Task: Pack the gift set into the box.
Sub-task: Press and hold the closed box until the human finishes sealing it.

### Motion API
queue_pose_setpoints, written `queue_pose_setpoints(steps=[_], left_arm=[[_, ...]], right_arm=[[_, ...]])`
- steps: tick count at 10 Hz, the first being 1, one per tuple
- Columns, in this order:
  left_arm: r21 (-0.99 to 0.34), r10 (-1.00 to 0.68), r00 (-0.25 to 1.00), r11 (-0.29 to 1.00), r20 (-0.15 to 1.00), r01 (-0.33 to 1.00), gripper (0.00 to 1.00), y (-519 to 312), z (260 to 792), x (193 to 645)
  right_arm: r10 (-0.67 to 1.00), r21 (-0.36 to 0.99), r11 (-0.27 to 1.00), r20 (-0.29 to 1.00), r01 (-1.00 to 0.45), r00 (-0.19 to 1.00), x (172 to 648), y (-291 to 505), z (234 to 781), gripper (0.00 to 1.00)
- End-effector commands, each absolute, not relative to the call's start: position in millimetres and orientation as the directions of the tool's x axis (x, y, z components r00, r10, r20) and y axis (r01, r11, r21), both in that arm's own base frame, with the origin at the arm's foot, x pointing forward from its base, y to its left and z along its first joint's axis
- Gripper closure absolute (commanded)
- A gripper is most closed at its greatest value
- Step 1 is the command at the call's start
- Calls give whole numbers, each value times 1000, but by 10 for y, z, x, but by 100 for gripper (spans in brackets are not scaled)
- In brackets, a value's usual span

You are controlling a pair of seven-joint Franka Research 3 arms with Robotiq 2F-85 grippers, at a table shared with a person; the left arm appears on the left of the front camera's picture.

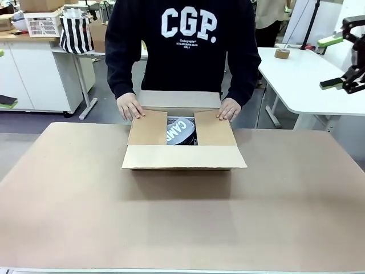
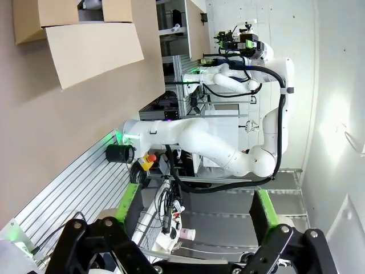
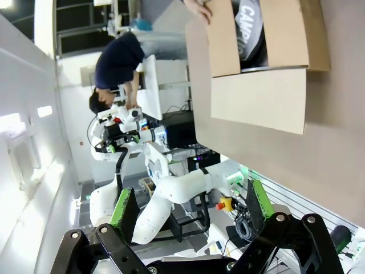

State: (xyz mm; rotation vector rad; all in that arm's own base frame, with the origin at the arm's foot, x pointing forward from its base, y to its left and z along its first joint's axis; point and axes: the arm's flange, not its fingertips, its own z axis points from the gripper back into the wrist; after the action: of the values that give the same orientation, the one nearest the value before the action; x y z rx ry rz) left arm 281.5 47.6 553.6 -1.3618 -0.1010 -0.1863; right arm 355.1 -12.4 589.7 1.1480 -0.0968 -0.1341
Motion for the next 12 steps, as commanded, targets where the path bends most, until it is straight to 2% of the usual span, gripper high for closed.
queue_pose_setpoints(steps=[1,12], left_arm=[[-964,-72,978,169,194,204,0,447,5535,2799],[-964,-72,978,169,194,204,0,447,5535,2799]], right_arm=[[-159,923,381,4,58,987,3560,-104,5933,0],[-159,923,381,4,58,987,3560,-104,5933,0]])
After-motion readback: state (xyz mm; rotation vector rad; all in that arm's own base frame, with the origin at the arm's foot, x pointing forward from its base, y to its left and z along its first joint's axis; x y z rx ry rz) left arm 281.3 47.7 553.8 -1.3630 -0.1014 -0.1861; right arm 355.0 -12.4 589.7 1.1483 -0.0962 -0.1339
